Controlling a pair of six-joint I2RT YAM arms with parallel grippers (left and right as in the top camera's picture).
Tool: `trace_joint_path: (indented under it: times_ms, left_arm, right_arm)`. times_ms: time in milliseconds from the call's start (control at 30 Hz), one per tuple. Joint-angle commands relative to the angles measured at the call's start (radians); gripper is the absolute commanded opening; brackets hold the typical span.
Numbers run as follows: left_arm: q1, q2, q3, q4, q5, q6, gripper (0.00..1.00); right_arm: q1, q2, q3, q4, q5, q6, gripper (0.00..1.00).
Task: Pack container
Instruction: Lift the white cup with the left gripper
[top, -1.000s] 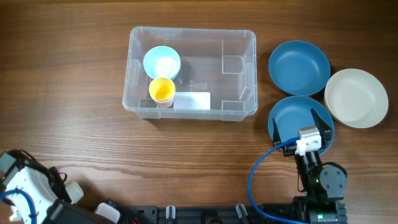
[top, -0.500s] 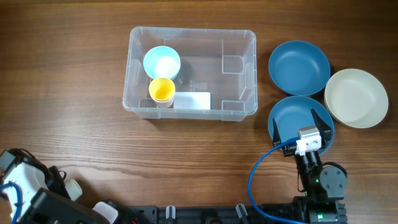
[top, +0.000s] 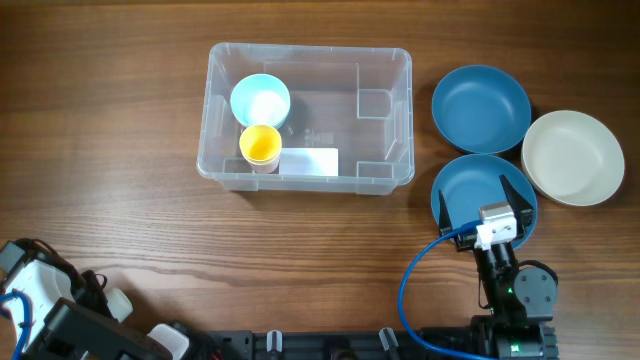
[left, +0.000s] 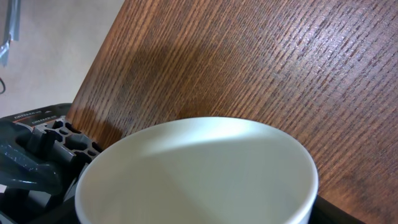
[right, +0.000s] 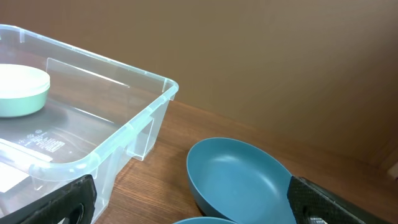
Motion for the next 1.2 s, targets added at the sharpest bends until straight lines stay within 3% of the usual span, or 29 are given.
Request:
trace_joint_path:
  times_ms: [0, 133, 500, 600, 800, 933, 1167]
  left_arm:
    - [-0.004, 0.008, -0.007, 0.0, 0.029, 0.0, 0.73]
    - [-0.004, 0.006, 0.001, 0.004, 0.039, 0.0, 0.62]
    - [-0.004, -0.018, 0.051, 0.011, 0.11, 0.019, 0.67]
    - [-0.004, -0.019, 0.103, 0.0, 0.141, 0.085, 0.63]
    - [-0.011, -0.038, 0.177, -0.046, 0.163, 0.088, 0.63]
    - [-0.056, -0.069, 0.228, -0.044, 0.174, 0.101, 0.62]
    - [-0.233, -0.119, 0.401, -0.046, 0.182, 0.244, 0.56]
  right_arm:
    - [0.006, 0.002, -0.001, 0.002, -0.017, -0.008, 1.0]
    - [0.006, 0.002, -0.001, 0.002, -0.017, -0.009, 1.0]
    - [0.006, 0.002, -0.001, 0.002, -0.017, -0.008, 1.0]
    - [0.006, 0.002, -0.001, 0.002, -0.017, -0.008, 1.0]
    - [0.006, 0.002, -0.001, 0.002, -0.017, -0.008, 1.0]
    - [0.006, 0.002, -0.001, 0.002, -0.017, -0.008, 1.0]
    - [0.006, 0.002, -0.001, 0.002, -0.017, -0.008, 1.0]
